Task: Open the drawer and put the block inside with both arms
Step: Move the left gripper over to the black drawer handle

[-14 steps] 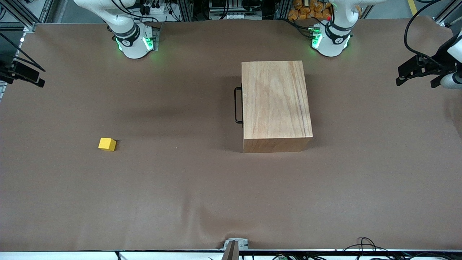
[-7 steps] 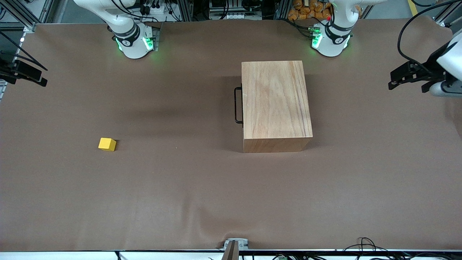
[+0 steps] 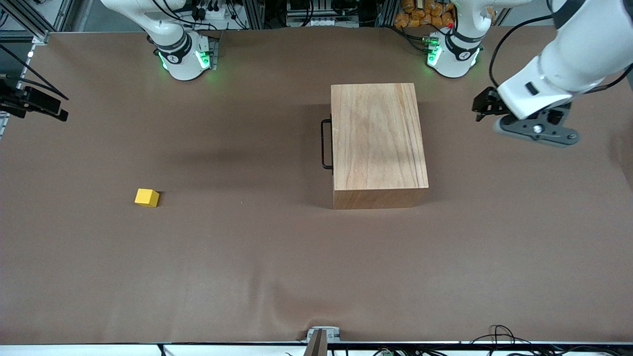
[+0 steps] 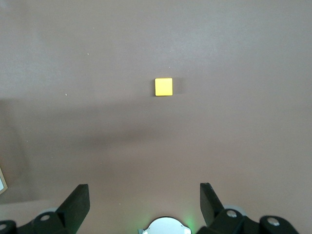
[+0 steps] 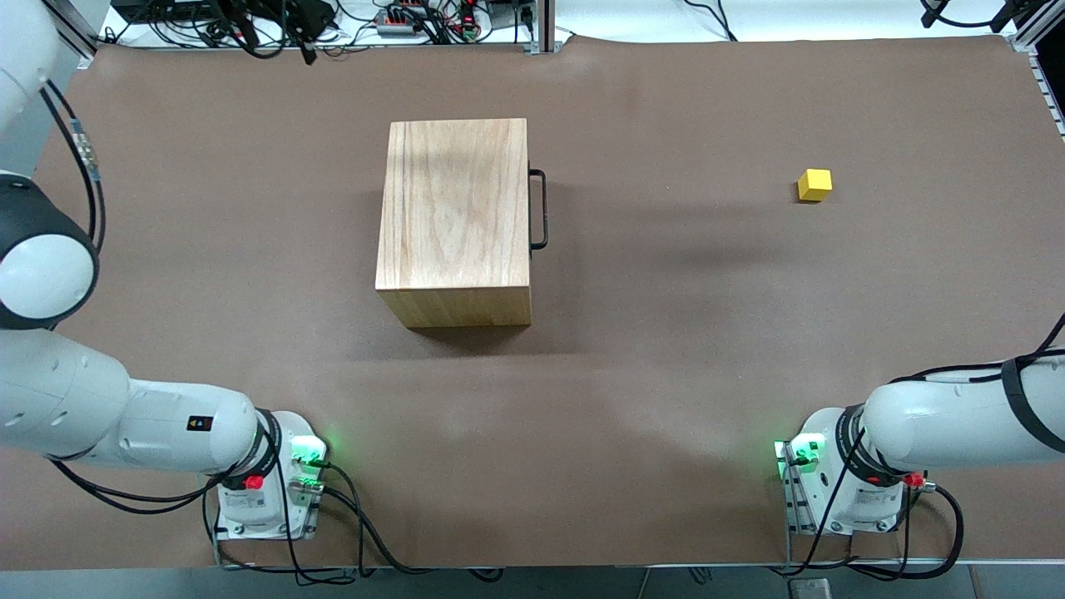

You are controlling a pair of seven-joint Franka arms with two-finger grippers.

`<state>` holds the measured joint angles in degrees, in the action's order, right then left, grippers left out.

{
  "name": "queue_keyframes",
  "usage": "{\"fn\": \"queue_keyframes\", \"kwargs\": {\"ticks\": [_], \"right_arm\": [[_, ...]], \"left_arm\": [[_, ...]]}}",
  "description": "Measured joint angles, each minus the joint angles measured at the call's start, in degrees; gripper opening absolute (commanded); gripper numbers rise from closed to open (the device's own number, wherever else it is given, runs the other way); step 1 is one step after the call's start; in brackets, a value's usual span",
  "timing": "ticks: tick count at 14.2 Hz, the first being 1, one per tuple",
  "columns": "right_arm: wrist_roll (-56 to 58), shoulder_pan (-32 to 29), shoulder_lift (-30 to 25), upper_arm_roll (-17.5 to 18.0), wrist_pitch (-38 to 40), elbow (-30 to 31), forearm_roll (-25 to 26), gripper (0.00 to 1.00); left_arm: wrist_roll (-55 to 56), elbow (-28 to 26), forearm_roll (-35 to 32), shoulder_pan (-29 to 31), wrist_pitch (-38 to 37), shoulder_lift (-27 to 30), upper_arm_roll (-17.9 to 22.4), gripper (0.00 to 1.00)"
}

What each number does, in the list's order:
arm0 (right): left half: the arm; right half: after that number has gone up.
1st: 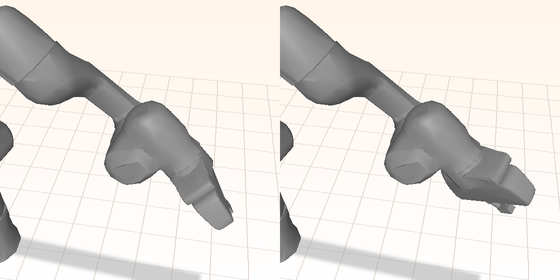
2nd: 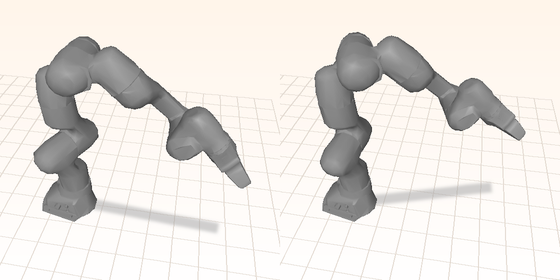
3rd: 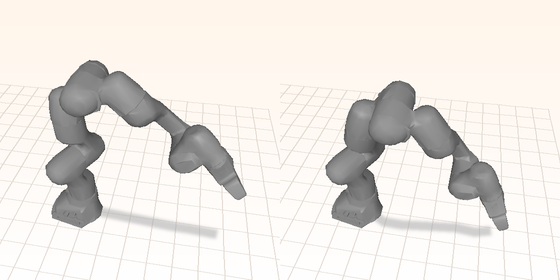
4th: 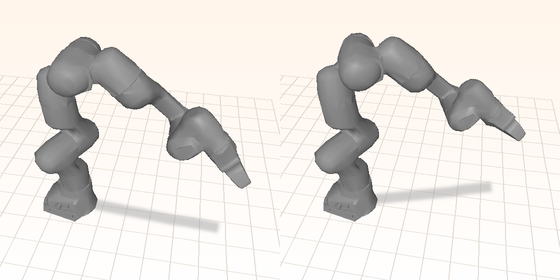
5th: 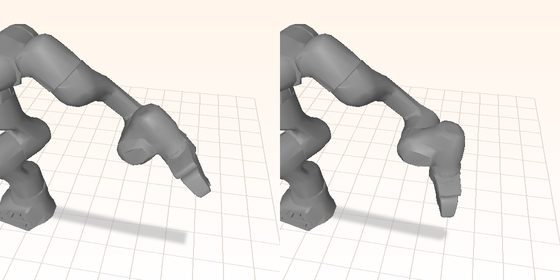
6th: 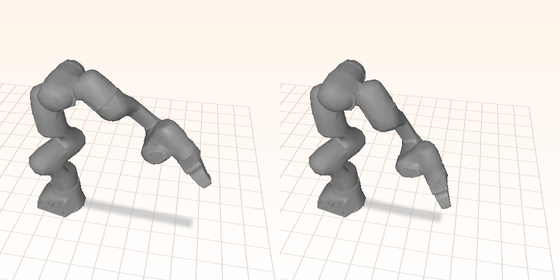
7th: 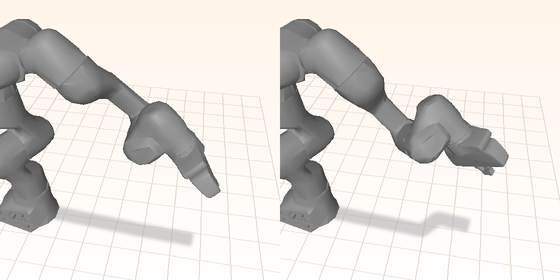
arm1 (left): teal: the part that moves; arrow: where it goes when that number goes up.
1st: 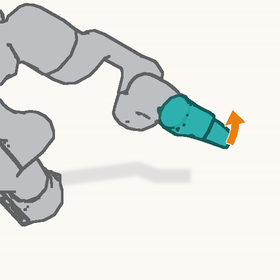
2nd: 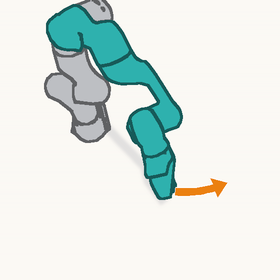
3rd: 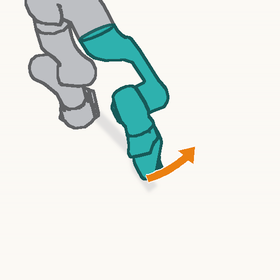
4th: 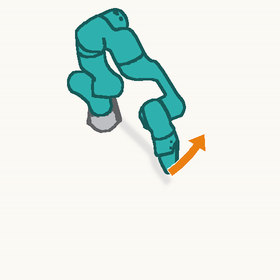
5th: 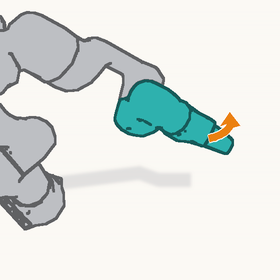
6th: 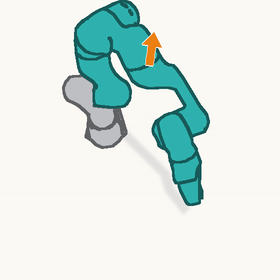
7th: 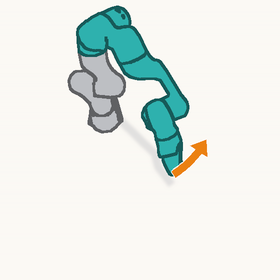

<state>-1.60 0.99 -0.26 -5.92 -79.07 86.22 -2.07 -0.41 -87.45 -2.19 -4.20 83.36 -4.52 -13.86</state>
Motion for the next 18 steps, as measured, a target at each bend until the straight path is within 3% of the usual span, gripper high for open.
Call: {"fn": "queue_keyframes", "kwargs": {"ticks": [4, 12, 18], "right_arm": [[0.0, -0.1, 0.0, -0.2, 0.0, 0.0, 0.0, 1.00], [0.0, 0.0, 2.0, 0.0, -5.8, 0.0, 0.0, 1.00], [0.0, -0.6, 2.5, -0.7, -6.2, 0.2, 0.0, 1.00]], "left_arm": [[1.8, 0.0, 0.6, -2.5, 5.9, -6.4, -4.5, 1.00], [41.0, 5.3, 0.7, -18.5, 8.7, -15.1, -5.5, 1.00], [60.9, 9.1, -1.8, -31.2, 14.6, -23.0, -4.0, 1.00]]}}
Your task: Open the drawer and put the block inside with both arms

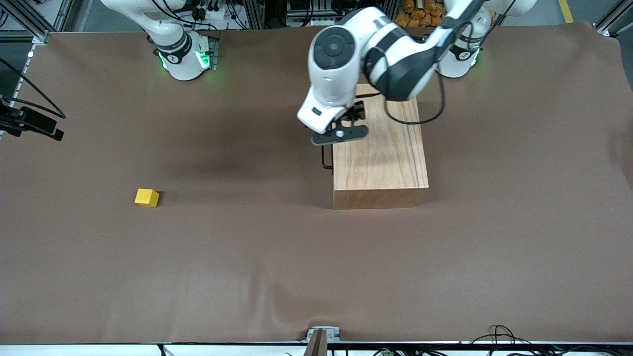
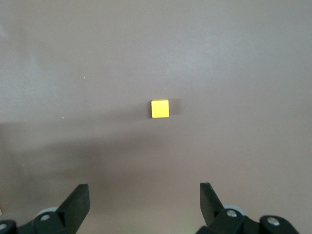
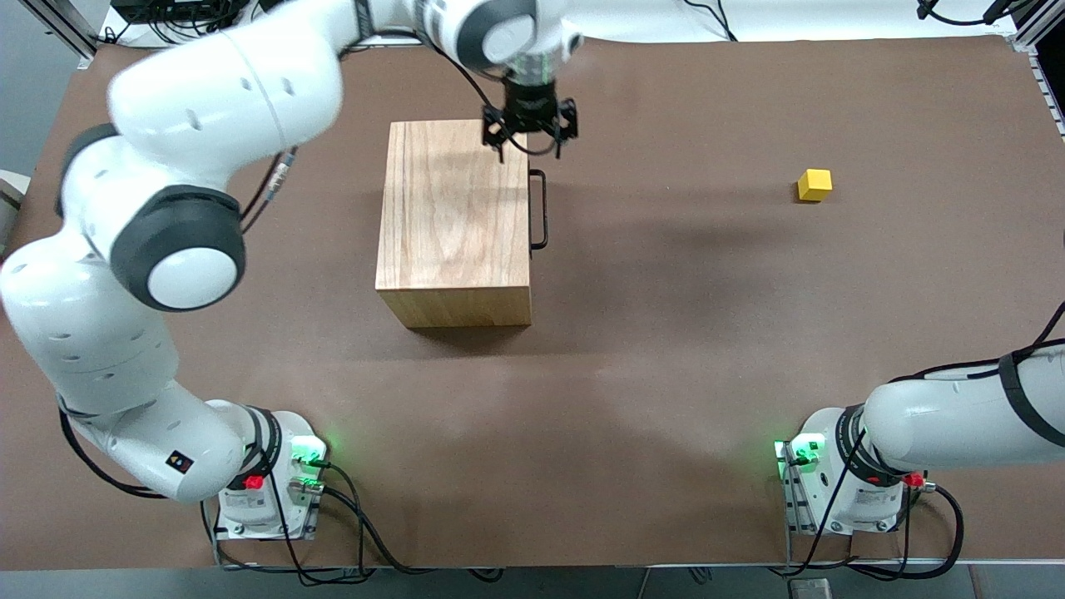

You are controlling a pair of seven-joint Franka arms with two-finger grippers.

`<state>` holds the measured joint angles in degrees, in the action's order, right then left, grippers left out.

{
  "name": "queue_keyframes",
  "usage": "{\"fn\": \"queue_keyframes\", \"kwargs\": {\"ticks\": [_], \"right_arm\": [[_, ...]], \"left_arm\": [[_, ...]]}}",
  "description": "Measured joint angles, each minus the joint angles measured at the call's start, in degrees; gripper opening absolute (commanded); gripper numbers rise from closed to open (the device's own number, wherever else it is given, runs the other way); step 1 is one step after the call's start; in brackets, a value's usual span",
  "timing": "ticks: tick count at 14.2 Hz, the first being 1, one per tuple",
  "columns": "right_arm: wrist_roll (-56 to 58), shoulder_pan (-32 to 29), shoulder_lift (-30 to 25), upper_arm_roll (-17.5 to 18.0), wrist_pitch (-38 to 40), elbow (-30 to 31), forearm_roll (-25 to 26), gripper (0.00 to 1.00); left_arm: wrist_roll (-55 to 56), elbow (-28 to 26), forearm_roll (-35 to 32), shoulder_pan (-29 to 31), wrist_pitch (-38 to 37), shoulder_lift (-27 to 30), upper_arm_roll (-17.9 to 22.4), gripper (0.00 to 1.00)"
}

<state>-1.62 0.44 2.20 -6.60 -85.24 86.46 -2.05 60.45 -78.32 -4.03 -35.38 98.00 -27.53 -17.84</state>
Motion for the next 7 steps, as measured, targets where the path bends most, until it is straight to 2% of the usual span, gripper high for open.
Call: {"fn": "queue_keyframes", "kwargs": {"ticks": [3, 7], "right_arm": [[0.0, 0.0, 0.0, -0.1, 0.3, 0.5, 0.0, 1.00], [0.0, -0.1, 0.0, -0.1, 0.4, 0.5, 0.0, 1.00]], "left_arm": [[5.0, 1.7, -2.7, -5.8, 2.5, -3.6, 2.3, 1.00], [8.1, 3.3, -3.2, -16.4, 6.8, -7.3, 12.7, 1.00]]}}
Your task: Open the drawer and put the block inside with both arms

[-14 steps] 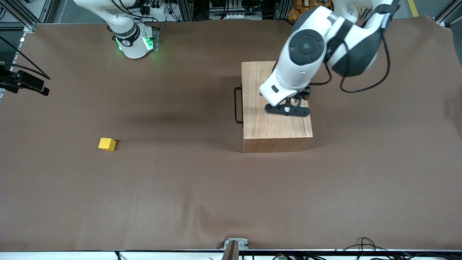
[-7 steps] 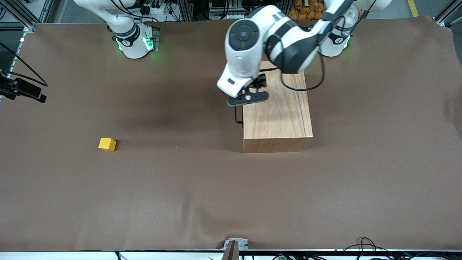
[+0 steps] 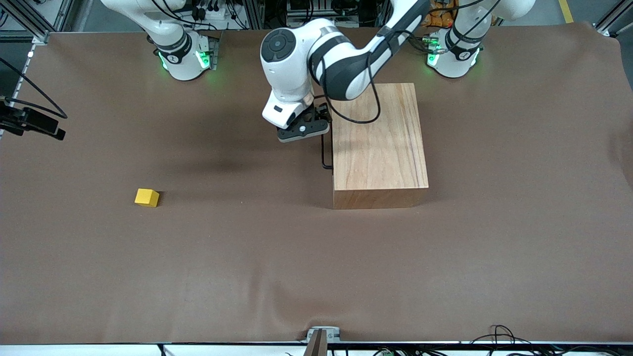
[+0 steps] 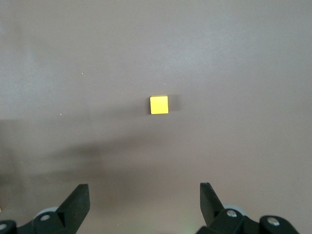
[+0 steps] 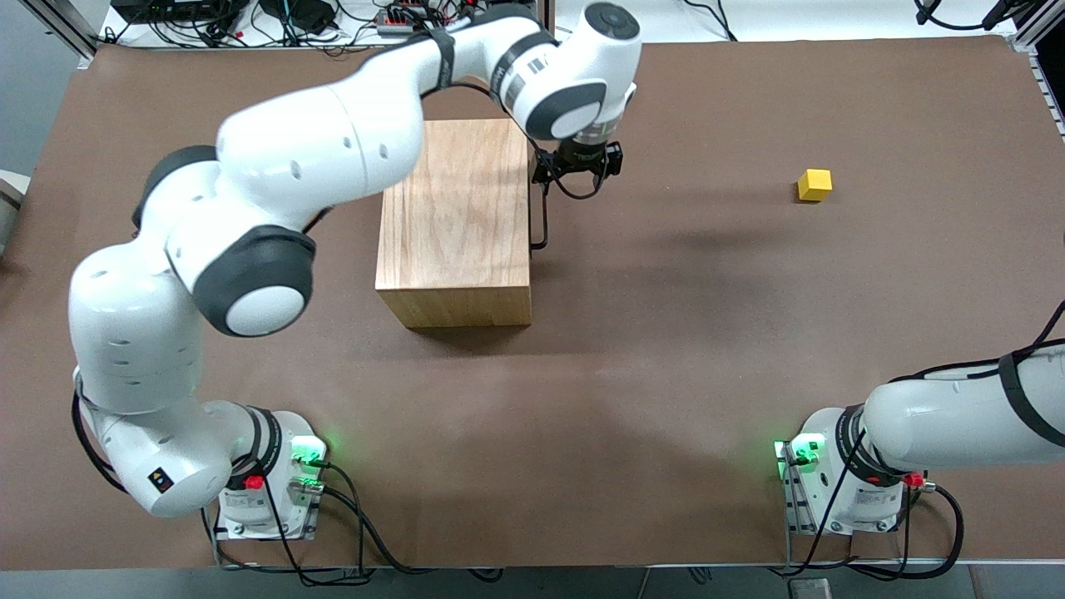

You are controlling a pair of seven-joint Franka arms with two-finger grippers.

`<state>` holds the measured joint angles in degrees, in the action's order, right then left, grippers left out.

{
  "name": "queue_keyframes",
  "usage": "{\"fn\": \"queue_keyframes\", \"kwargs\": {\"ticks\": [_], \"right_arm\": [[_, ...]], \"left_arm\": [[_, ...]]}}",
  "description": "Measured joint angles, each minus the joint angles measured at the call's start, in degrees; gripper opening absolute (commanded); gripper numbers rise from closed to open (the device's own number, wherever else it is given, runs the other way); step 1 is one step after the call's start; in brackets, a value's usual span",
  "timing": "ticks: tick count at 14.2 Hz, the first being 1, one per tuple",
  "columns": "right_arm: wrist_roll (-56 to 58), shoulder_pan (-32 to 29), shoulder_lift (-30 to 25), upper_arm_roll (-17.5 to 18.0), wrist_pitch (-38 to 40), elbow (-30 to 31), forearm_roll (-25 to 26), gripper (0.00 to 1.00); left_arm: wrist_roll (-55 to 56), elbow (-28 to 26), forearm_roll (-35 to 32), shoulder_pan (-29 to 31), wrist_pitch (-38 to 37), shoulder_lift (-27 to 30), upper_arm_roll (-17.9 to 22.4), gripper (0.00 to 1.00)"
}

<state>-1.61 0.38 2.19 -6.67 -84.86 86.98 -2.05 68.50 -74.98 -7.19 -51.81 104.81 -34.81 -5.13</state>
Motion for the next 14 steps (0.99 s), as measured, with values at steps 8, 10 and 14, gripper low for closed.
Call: {"fn": "queue_keyframes", "kwargs": {"ticks": [8, 10, 14], "right_arm": [[0.0, 0.0, -0.1, 0.3, 0.0, 0.0, 0.0, 1.00], [0.1, 0.0, -0.1, 0.5, 0.3, -0.1, 0.0, 1.00], [2.8, 0.0, -0.1, 0.7, 1.9, -0.2, 0.0, 1.00]], "left_arm": [[-8.2, 0.3, -0.2, -4.5, 0.8, -3.1, 5.4, 1.00], [-9.4, 0.4, -0.5, -4.5, 0.8, -3.6, 5.4, 1.00], [-10.0, 0.4, -1.8, -4.5, 0.8, -4.3, 5.4, 1.00]]}}
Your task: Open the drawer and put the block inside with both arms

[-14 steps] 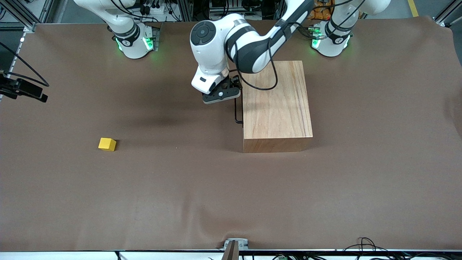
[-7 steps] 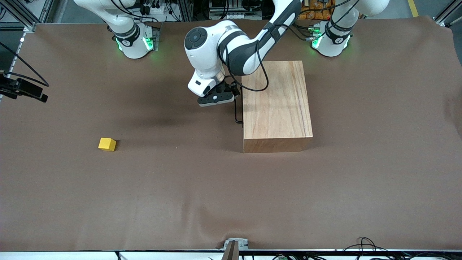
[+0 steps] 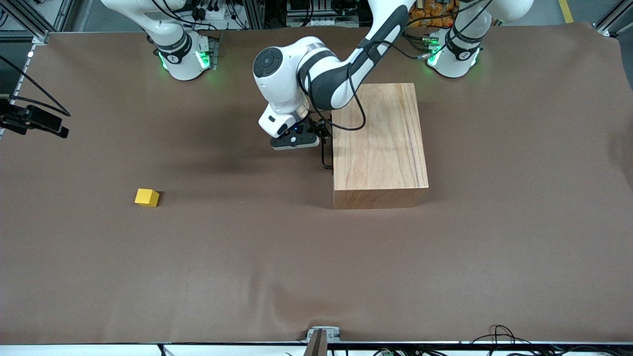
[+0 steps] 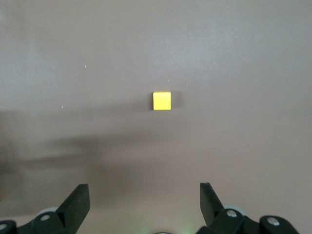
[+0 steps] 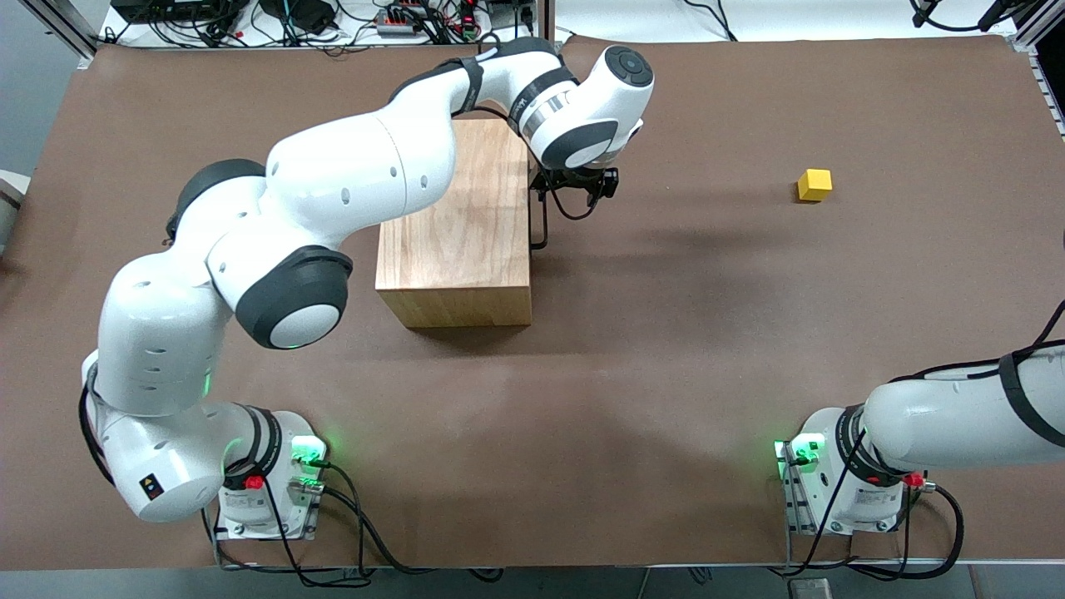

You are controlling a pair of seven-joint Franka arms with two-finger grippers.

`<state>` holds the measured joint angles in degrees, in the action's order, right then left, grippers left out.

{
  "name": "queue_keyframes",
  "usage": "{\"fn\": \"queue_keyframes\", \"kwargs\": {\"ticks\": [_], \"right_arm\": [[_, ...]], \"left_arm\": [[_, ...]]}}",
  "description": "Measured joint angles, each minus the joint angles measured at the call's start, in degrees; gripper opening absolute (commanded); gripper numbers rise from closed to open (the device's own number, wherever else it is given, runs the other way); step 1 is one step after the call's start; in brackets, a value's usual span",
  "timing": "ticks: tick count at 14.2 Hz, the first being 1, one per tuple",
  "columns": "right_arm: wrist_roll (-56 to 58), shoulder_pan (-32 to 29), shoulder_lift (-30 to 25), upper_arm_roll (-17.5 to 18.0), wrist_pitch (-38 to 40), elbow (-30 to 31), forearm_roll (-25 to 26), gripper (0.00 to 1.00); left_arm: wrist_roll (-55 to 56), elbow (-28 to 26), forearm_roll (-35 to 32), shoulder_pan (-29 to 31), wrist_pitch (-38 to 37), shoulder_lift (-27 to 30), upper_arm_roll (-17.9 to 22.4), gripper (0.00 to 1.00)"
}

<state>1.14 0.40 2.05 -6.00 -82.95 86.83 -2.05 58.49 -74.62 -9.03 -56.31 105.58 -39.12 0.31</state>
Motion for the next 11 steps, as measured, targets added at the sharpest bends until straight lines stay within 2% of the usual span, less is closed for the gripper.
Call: {"fn": "queue_keyframes", "kwargs": {"ticks": [6, 11], "right_arm": [[2.8, 0.0, 0.0, 0.0, 0.6, 0.0, 0.0, 1.00], [2.8, 0.0, 0.1, 0.0, -0.7, 0.1, 0.0, 1.00]], "left_arm": [[-0.1, 0.0, -0.3, 0.0, 0.1, -1.4, 0.0, 1.00], [-0.1, 0.0, -0.4, 0.0, 3.0, -3.1, 0.1, 1.00]]}}
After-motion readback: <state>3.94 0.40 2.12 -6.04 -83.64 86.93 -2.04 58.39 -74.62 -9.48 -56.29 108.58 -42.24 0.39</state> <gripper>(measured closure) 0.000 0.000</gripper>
